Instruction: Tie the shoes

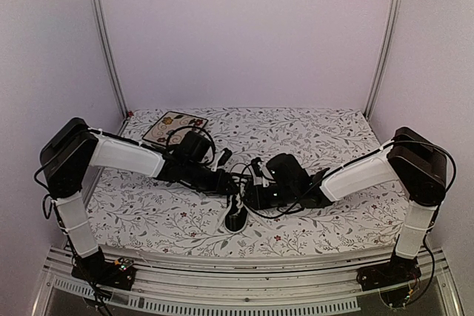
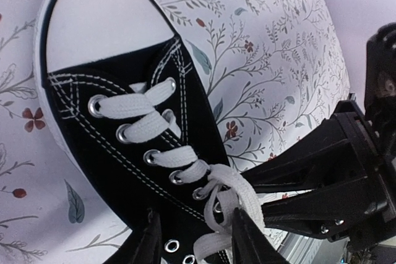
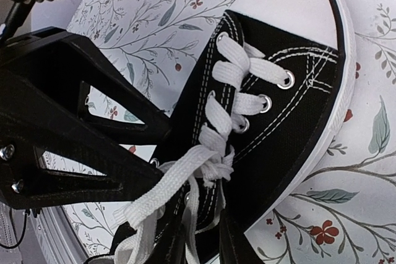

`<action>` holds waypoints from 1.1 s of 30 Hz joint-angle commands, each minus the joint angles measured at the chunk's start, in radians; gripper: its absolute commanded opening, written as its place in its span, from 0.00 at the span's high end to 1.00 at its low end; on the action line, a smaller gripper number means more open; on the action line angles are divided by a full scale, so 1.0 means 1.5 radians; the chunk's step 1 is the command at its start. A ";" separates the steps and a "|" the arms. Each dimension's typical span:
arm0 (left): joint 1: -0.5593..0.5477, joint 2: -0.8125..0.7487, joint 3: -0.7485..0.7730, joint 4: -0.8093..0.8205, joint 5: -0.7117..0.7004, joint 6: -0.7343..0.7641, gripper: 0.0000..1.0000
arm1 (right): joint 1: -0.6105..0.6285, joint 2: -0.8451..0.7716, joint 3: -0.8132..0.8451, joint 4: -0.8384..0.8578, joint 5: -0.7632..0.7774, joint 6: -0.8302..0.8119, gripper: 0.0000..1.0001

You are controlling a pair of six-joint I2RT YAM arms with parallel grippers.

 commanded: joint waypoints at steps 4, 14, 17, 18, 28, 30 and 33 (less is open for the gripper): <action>0.008 0.018 0.025 0.009 0.013 0.019 0.59 | 0.001 0.018 0.025 0.008 -0.010 -0.004 0.80; 0.008 0.034 0.048 -0.012 0.016 0.039 0.56 | 0.000 0.024 0.032 0.007 -0.007 -0.005 0.89; 0.007 0.040 0.054 -0.018 0.014 0.043 0.58 | 0.000 0.025 0.034 0.007 -0.008 -0.006 0.90; 0.008 0.040 0.054 -0.019 0.014 0.044 0.58 | 0.000 0.025 0.034 0.007 -0.008 -0.007 0.90; 0.007 0.045 0.056 -0.018 0.033 0.053 0.72 | 0.000 0.028 0.035 0.006 -0.007 -0.007 0.90; 0.007 0.041 0.052 -0.016 0.035 0.053 0.80 | 0.001 0.028 0.034 0.005 -0.005 -0.007 0.91; 0.007 0.030 0.042 -0.006 0.036 0.051 0.90 | 0.000 0.026 0.033 0.005 -0.003 -0.006 0.91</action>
